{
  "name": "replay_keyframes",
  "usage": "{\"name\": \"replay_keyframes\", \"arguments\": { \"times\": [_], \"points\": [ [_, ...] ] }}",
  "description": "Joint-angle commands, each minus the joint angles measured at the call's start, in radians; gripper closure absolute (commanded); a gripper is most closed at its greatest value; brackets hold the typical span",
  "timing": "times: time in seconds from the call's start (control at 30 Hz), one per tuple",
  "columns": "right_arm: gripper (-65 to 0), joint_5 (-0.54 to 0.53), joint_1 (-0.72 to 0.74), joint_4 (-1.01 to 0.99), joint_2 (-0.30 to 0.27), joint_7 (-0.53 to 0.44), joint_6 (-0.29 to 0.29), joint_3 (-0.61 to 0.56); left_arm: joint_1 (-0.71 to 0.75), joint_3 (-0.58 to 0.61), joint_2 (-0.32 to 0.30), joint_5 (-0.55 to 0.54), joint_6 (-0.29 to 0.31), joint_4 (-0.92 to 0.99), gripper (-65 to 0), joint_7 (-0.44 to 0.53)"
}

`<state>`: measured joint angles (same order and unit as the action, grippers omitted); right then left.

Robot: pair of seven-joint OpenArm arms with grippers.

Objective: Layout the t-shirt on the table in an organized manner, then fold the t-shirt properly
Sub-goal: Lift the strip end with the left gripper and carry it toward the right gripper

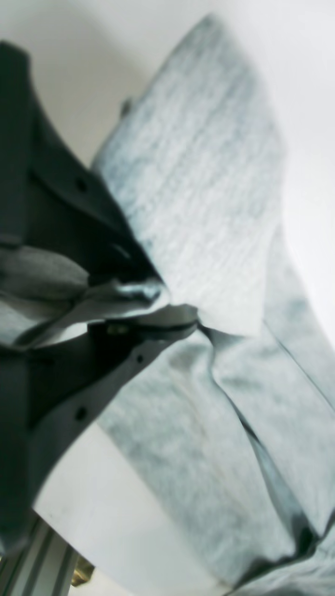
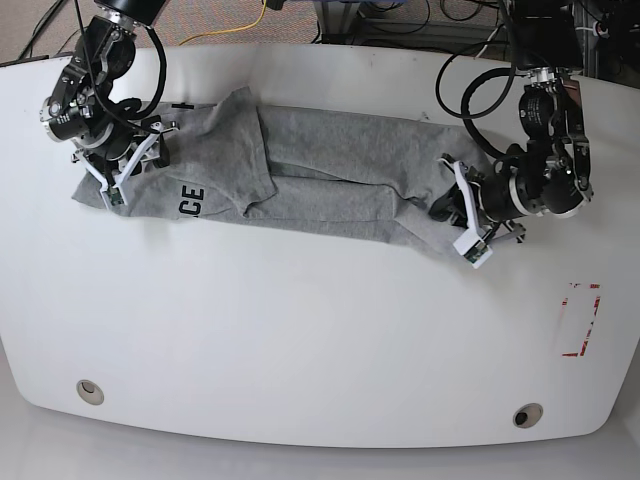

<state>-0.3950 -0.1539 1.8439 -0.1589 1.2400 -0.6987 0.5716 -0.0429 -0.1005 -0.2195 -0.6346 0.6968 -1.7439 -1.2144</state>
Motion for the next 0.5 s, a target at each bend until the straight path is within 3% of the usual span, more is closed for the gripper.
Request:
{"name": "replay_keyframes", "arguments": {
  "times": [0.0, 0.47],
  "points": [
    [-29.2, -0.009, 0.009, 0.017, -0.012, -0.012, 0.001, 0.005, -0.016, 0.028, 0.035, -0.023, 0.001, -0.026, -1.0, 0.015],
    [-29.2, -0.009, 0.009, 0.017, -0.012, -0.012, 0.001, 0.005, -0.056, 0.178, 0.251, -0.021, 0.001, 0.049, -1.1, 0.015]
  ]
}}
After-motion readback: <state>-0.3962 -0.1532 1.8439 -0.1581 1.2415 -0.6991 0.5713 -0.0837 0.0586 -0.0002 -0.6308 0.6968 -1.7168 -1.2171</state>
